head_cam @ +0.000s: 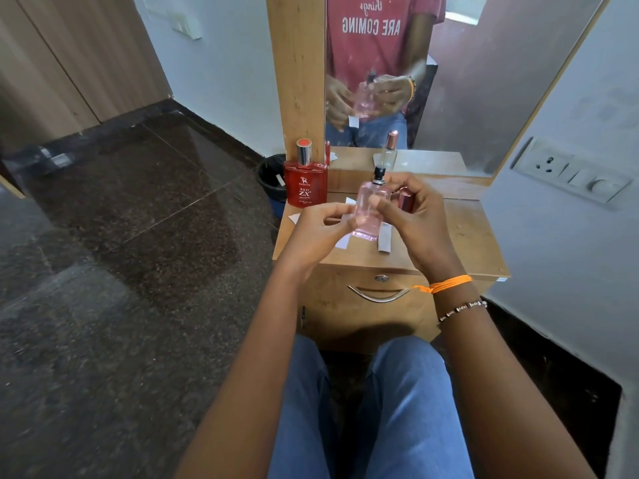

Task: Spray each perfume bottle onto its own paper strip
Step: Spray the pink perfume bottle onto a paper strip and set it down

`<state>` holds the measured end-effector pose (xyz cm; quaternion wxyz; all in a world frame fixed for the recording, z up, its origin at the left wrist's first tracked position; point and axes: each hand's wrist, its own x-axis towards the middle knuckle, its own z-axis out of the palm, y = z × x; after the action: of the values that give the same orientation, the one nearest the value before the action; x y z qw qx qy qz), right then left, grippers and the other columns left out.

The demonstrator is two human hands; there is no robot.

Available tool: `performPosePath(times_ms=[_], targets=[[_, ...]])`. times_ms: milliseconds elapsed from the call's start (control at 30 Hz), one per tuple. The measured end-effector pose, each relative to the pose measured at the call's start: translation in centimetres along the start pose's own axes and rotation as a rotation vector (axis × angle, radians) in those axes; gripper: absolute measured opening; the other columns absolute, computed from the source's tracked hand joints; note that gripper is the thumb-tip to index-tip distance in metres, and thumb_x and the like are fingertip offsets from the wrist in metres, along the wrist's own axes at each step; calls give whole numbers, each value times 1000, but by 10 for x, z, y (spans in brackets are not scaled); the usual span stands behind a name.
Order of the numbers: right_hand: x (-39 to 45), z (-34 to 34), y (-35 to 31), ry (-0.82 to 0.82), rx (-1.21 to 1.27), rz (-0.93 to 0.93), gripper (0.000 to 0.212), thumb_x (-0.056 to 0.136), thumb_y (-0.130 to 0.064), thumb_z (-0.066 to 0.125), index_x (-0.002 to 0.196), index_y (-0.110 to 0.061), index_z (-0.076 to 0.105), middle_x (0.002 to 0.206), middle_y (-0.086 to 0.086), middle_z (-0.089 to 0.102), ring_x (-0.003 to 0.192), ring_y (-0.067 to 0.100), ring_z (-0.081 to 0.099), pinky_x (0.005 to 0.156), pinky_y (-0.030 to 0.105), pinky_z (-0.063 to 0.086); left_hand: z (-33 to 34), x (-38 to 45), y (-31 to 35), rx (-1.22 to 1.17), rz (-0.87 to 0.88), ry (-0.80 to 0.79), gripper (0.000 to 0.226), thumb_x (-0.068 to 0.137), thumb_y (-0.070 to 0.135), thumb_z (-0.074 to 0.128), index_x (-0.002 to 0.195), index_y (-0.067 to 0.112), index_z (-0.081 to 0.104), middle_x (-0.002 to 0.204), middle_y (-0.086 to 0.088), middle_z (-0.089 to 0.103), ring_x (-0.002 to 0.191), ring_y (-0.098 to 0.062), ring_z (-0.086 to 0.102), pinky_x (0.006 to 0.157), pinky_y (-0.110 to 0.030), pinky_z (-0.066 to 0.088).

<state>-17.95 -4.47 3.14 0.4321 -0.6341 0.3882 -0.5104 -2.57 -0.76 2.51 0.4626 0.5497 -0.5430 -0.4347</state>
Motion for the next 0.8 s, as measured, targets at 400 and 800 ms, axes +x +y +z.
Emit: performPosePath(times_ms=[400, 800], targets=[[-6, 6, 19, 85, -405, -220, 45, 73, -12, 77, 116, -15, 65, 101, -6, 59, 77, -5, 55, 65, 3, 43, 10, 2, -4, -147, -58, 225, 31, 85, 10, 65, 113, 23, 61, 98, 2, 71, 95, -11, 66, 77, -19, 50], [-9, 7, 24, 113, -545, -353, 44, 73, -9, 74, 116, -11, 62, 107, 1, 58, 92, 13, 54, 77, 36, 56, 10, 1, 2, -212, -133, 268, 21, 82, 10, 68, 95, 24, 61, 92, 7, 64, 92, -10, 63, 74, -25, 53]])
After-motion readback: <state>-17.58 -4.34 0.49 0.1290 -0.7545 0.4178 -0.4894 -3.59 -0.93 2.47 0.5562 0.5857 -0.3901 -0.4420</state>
